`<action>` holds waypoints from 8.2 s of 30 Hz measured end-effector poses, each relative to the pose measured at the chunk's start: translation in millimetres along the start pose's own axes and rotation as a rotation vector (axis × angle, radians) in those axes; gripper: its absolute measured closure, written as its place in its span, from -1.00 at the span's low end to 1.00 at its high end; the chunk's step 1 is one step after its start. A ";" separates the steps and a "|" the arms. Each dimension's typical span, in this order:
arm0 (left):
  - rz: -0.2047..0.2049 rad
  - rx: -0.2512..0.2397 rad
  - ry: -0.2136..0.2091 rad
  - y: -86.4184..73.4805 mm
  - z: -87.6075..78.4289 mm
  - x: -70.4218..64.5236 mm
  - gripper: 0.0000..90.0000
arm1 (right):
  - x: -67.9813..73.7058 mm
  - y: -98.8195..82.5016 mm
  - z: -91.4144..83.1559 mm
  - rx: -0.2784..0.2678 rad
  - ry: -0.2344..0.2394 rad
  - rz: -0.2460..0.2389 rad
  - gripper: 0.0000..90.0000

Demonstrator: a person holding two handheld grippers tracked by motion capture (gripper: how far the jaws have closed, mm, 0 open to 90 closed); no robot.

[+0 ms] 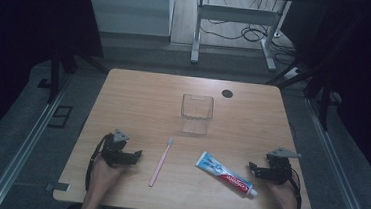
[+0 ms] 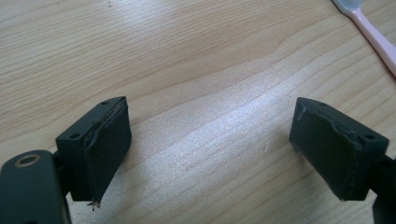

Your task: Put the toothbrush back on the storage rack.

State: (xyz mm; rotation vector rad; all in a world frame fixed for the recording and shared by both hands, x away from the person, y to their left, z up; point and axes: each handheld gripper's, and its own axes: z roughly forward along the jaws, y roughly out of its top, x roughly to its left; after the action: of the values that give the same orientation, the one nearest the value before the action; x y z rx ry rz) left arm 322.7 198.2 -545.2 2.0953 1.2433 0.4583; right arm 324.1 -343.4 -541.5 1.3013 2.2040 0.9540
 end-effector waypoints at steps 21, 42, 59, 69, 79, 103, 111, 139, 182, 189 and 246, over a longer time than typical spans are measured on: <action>-0.010 -0.003 0.008 -0.5 -0.7 -0.6 -0.69 | 0.9 -0.2 -0.3 0.002 -0.001 0.006 -0.66; 0.026 -0.019 -0.032 7.9 -14.1 -13.6 0.11 | 0.7 -0.2 -0.3 0.001 0.000 0.003 -0.66; 0.098 0.015 -0.124 14.1 -19.2 -37.8 0.85 | 0.8 -0.1 -0.4 0.004 0.000 0.006 -0.66; 0.114 0.030 -0.169 15.7 -19.6 -53.7 0.99 | 0.9 -0.1 -0.4 0.004 0.001 0.005 -0.66; 0.131 0.041 -0.205 16.2 -18.5 -69.0 0.99 | 1.0 0.0 -0.5 0.005 0.000 0.008 -0.67; 0.185 0.101 -0.289 11.8 -8.6 -101.4 0.99 | 1.1 0.0 -0.3 0.005 0.002 0.007 -0.68; 0.170 0.112 -0.264 11.1 -10.4 -91.8 0.99 | 1.1 0.0 -0.3 0.005 0.002 0.007 -0.68; 0.149 0.153 -0.225 21.7 -20.4 -66.0 0.67 | 1.3 -0.1 -0.4 0.005 0.001 0.005 -0.68; 0.252 0.571 -0.168 97.3 30.3 -78.0 0.56 | 1.1 -0.3 -0.3 0.004 -0.001 0.002 -0.68; 0.256 0.619 -0.157 102.0 38.3 -80.7 0.65 | 1.2 -0.3 -0.2 0.004 0.000 0.003 -0.68; 0.277 0.216 -0.234 164.8 -26.3 -82.9 0.76 | 1.4 -0.2 -0.3 0.004 0.000 0.004 -0.69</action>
State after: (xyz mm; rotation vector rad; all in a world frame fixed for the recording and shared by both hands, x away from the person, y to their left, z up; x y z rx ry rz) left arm 372.9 79.5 -410.6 2.4387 0.9053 0.1947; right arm 323.1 -342.3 -541.5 1.3077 2.2055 0.9511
